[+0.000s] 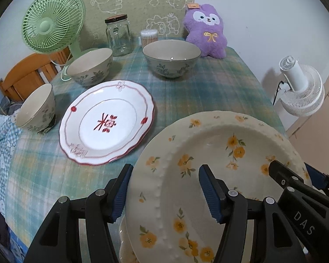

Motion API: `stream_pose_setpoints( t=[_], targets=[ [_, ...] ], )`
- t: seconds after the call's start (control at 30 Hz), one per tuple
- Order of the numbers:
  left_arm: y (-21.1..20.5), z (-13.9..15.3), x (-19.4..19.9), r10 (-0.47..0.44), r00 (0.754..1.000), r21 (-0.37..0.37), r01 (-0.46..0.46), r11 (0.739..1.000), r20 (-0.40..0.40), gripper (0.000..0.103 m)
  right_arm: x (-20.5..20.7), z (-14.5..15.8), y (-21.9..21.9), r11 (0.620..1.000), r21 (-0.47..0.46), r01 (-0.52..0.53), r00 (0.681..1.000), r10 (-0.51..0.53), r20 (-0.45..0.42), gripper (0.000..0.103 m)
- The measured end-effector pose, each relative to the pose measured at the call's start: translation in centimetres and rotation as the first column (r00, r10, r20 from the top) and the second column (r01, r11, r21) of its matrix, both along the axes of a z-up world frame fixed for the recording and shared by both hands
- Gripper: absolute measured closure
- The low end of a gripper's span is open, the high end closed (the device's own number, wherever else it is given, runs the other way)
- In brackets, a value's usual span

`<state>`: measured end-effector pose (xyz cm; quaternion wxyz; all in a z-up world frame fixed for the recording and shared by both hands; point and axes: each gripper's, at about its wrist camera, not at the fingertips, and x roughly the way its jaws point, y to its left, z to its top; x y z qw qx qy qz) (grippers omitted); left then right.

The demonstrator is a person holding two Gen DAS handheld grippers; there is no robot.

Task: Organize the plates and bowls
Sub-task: 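Lower the held plate onto the other yellow-flower plate with both tools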

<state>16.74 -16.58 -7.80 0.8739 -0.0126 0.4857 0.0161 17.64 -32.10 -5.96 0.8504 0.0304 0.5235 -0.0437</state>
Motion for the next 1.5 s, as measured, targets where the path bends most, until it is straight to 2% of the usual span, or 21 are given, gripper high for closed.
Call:
stream_pose_setpoints(
  t=[0.2,0.67,1.27,1.5],
  targets=[
    [0.7,-0.6,-1.7,-0.018,1.000,-0.019,0.018,1.000,-0.018,0.041,-2.0,-0.3,0.7,1.000,-0.002,0.023,1.000,-0.023,-0.005,0.039],
    [0.6,-1.8,-5.0,-0.082,0.996,-0.007,0.082,0.997,-0.037,0.041,-6.1,-2.2,1.0,0.997,-0.015,0.076,0.996,-0.077,-0.054,0.039],
    [-0.8,-2.8,-5.4,-0.088,0.995,0.057,0.090,0.994,-0.042,0.040,-6.4,-3.5,0.1,0.996,-0.027,0.087,0.993,-0.089,-0.071,0.039],
    [-1.0,-2.9,-4.9,-0.080,0.996,0.075,0.084,0.994,-0.046,0.039,-5.8,-3.8,-0.3,0.996,0.000,0.091,0.993,-0.091,-0.077,0.039]
  ],
)
